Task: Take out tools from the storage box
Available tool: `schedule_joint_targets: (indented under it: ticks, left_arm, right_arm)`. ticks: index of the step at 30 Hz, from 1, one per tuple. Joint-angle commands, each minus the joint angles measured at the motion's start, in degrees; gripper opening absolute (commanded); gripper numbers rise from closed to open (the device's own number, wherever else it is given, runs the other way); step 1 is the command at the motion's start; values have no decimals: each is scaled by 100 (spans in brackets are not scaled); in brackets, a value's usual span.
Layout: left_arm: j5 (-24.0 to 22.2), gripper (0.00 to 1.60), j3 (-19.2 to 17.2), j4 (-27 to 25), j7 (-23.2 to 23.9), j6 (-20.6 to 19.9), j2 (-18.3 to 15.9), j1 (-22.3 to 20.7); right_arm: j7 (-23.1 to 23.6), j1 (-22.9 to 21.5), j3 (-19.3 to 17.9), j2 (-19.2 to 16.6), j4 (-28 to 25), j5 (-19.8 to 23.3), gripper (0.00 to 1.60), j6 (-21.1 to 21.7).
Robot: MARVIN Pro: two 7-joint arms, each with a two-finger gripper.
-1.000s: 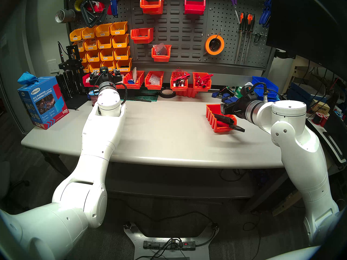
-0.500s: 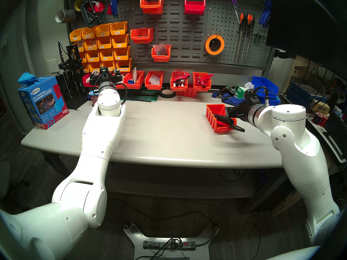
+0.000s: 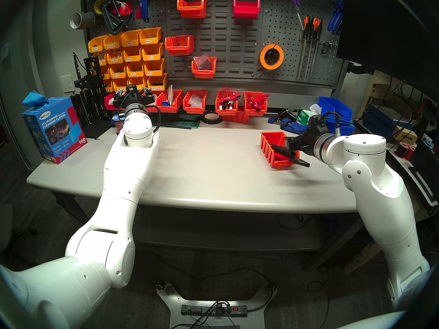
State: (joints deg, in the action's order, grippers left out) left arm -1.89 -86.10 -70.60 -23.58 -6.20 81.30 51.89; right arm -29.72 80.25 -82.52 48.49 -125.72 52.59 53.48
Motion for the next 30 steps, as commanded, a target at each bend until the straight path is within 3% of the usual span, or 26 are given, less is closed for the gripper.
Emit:
schedule_joint_targets:
  ticks: [1, 7, 17, 20, 24, 25, 27, 30]
  left_arm:
    - [-1, 160, -12, -66, -13, 5, 1, -110]
    - [-8, 160, -6, -66, -16, 6, -4, -110]
    - [-23, 160, 8, -66, -23, 10, -16, -108]
    - [-26, 160, 10, -66, -24, 10, -18, -109]
    - [-31, 160, 15, -66, -27, 10, -21, -109]
    - [-34, 160, 18, -66, -30, 10, -23, -109]
    - [-35, 160, 18, -66, -30, 10, -24, -109]
    - [-38, 160, 22, -66, -33, 9, -26, -110]
  right_arm:
    - [469, -66, 103, -363, -93, -71, 160, -143]
    - [815, -53, 270, -732, -212, -306, 160, -262]
    - [1804, 83, 314, -1477, -340, -1439, 160, -507]
    - [1983, 138, 269, -1502, -338, -1650, 160, -556]
    - [2443, 310, 200, -1765, -385, -1961, 160, -789]
    - [2702, 415, 172, -2006, -403, -2093, 160, -1009]
    - [2718, 446, 144, -1911, -413, -2204, 160, -991]
    - [2941, 578, 110, -2155, -404, -2422, 160, -1330]
